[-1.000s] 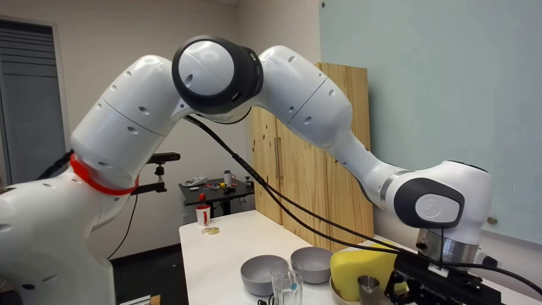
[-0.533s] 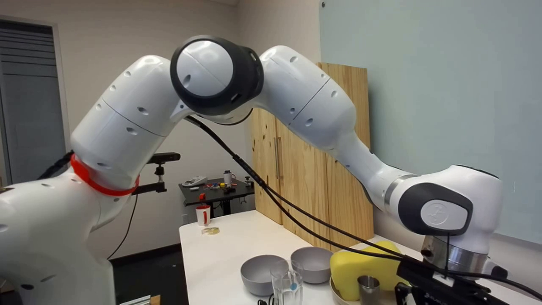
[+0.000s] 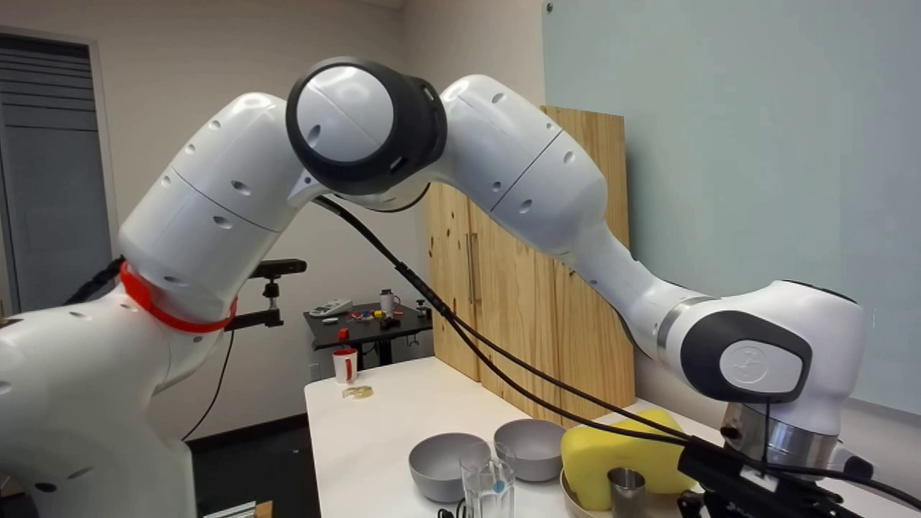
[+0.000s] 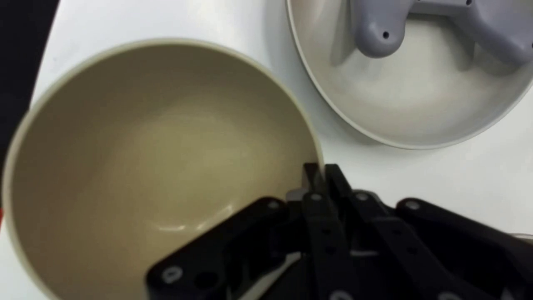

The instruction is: Remove the brown bowl from the grey bowl

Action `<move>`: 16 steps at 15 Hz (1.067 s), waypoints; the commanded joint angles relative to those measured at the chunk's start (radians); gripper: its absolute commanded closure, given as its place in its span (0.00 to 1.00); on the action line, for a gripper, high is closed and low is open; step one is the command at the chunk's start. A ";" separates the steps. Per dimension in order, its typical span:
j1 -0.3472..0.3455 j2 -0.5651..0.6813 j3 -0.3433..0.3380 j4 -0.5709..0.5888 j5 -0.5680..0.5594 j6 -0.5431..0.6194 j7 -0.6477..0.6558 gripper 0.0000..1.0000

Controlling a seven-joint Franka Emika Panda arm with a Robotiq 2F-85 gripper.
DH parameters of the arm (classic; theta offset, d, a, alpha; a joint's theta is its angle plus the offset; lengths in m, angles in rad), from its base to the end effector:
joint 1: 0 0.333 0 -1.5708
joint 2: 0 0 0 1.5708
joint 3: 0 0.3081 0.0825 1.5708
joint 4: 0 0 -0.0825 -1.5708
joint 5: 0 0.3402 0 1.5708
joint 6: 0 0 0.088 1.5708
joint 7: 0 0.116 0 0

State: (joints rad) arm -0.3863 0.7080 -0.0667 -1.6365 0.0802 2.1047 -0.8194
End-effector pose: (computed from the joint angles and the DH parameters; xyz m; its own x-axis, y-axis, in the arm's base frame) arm 0.5632 -0.2645 0.2018 0.9313 0.3317 -0.1505 0.3037 -0.9353 -0.1818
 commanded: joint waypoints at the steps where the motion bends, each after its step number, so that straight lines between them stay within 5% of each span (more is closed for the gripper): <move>1: -0.007 0.017 0.001 0.004 -0.003 -0.006 0.008 0.98; 16: 0.003 -0.022 -0.014 0.062 -0.034 -0.005 0.010 0.98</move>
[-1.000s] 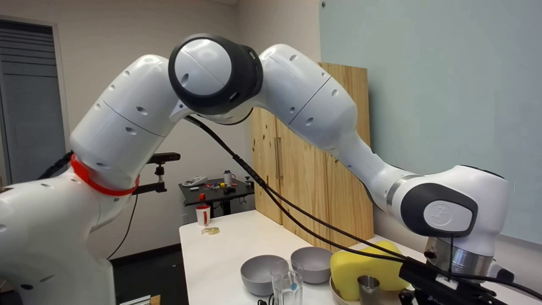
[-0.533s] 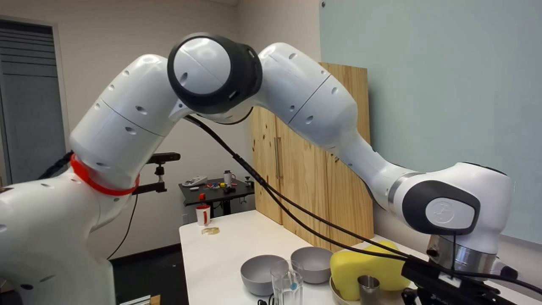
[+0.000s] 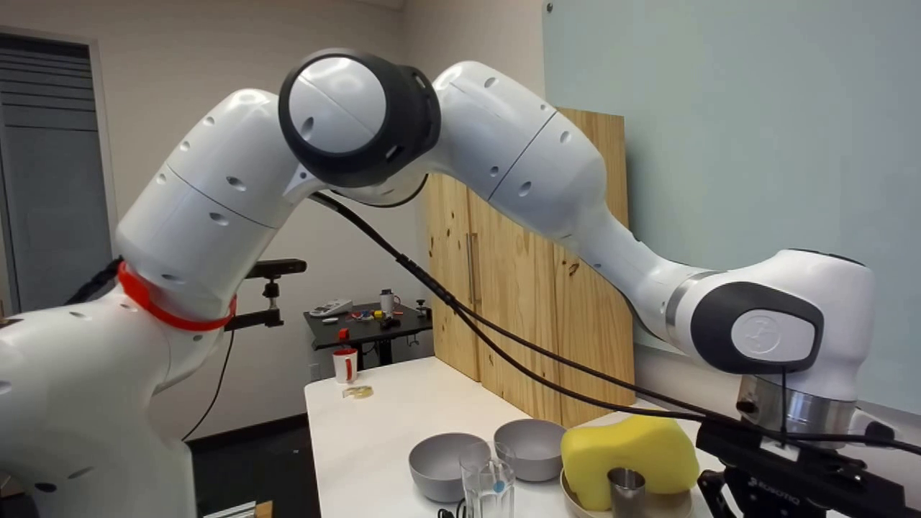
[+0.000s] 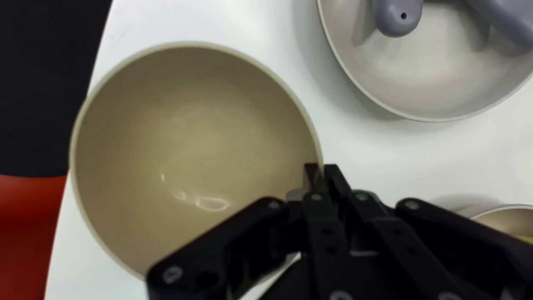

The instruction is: Remove the brown bowl from the grey bowl

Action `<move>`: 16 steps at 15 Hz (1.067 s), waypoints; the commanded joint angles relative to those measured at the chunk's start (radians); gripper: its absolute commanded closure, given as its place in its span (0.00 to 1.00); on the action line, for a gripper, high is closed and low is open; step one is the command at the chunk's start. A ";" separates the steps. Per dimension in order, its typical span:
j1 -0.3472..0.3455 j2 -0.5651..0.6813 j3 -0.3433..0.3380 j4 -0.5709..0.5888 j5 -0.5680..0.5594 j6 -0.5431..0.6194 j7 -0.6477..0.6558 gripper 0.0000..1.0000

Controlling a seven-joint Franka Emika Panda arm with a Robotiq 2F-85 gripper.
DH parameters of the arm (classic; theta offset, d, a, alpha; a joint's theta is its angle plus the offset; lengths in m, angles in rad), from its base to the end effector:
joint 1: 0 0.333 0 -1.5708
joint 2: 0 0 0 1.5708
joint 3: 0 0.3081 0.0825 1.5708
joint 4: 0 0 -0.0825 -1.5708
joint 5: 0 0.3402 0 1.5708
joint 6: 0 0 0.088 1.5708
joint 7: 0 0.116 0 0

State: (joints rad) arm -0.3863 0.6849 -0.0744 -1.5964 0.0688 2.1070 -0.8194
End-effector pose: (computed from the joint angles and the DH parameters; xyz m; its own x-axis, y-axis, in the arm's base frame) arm 0.5750 -0.2746 0.2315 0.9372 0.3299 -0.1130 0.3154 -0.9402 -0.1286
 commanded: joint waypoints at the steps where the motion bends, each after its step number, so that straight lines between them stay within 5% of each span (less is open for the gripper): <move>1: 0.003 -0.004 -0.006 0.025 -0.023 -0.005 0.012 0.98; 16: 0.052 -0.047 0.002 0.108 -0.077 -0.043 0.021 0.98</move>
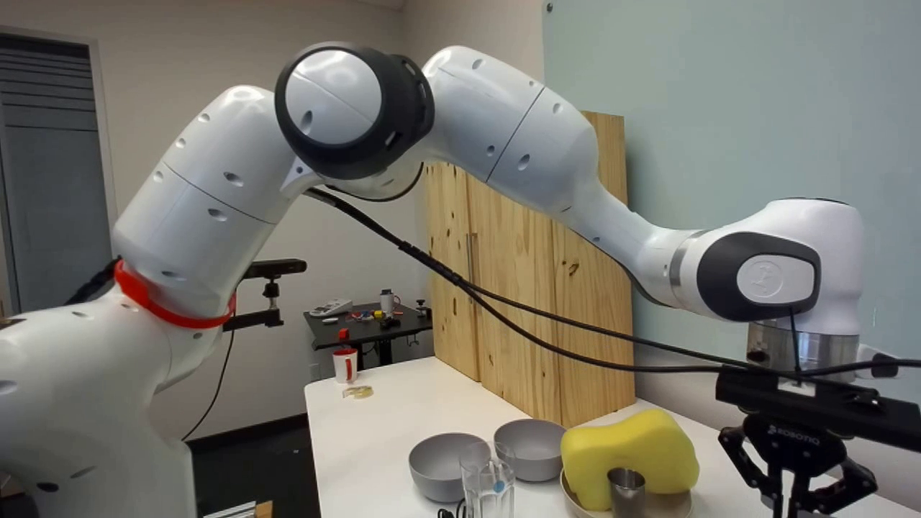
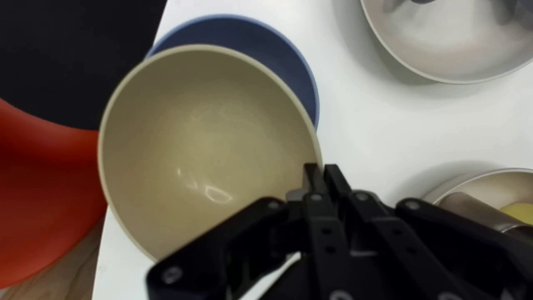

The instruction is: Remove the brown bowl from the grey bowl

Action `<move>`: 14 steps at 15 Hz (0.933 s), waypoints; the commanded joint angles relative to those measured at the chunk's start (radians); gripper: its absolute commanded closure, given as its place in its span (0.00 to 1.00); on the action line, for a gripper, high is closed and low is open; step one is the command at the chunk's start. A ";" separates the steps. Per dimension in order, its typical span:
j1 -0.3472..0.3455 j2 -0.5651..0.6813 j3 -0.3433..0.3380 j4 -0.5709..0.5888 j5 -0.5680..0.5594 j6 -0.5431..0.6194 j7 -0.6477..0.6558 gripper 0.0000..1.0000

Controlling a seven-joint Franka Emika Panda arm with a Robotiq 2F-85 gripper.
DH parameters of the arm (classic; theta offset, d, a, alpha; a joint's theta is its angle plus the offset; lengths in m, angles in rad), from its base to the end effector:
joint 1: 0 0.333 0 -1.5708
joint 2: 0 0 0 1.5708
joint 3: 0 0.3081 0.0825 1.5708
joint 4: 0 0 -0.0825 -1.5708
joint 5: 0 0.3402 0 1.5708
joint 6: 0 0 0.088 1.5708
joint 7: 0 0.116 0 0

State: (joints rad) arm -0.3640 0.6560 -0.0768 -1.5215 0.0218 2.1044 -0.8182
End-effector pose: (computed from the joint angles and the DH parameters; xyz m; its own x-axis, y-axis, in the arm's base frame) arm 0.6000 -0.2729 0.2795 0.9260 0.3709 -0.0697 0.3696 -0.9287 -0.0322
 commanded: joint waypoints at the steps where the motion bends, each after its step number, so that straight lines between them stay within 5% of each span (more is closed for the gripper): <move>1: 0.042 -0.025 0.007 0.039 -0.037 -0.044 0.021 0.98; 14: 0.102 -0.021 0.045 -0.011 -0.123 -0.008 -0.109 0.98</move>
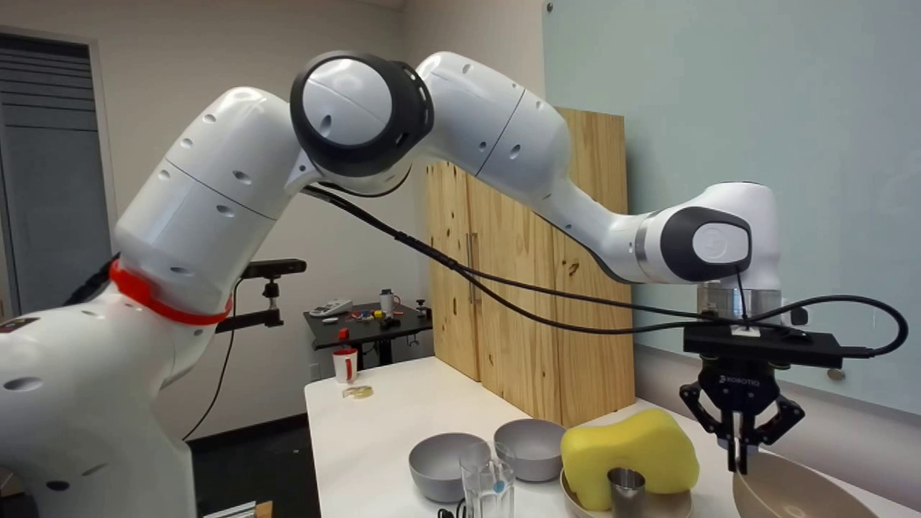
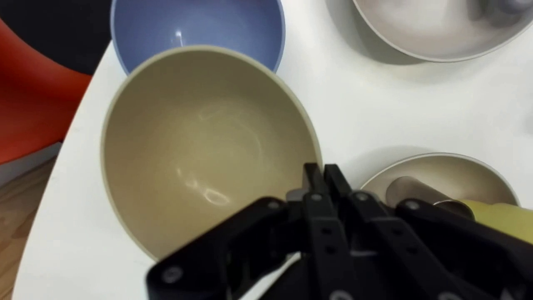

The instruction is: Remove the brown bowl from the grey bowl

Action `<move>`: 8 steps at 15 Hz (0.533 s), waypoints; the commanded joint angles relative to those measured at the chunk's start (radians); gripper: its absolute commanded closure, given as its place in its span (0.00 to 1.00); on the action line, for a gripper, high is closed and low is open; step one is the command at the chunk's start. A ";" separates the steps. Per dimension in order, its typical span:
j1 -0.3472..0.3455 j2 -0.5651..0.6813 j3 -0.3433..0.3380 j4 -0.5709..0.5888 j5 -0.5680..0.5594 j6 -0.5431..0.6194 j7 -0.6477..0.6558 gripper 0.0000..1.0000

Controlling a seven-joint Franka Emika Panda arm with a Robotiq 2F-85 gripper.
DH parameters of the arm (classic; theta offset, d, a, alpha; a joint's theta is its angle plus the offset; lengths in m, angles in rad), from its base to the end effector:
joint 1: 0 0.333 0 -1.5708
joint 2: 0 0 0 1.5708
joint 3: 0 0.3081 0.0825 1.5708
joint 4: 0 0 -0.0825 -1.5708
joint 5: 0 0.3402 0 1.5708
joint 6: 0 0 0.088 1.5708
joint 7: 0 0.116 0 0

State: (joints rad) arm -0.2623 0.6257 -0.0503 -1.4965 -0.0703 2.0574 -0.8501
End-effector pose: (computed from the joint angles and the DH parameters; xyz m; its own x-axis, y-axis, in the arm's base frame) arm 0.6291 -0.2021 0.3057 0.8311 0.5450 -0.1106 0.5492 -0.8356 0.0092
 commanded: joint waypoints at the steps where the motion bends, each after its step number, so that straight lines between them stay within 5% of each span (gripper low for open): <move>1: 0.000 0.012 0.025 -0.042 -0.036 0.045 -0.107 0.98; 8: 0.001 0.036 0.030 -0.092 -0.096 0.061 -0.287 0.98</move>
State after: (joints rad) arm -0.2606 0.6472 -0.0149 -1.5557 -0.1301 2.0904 -1.0565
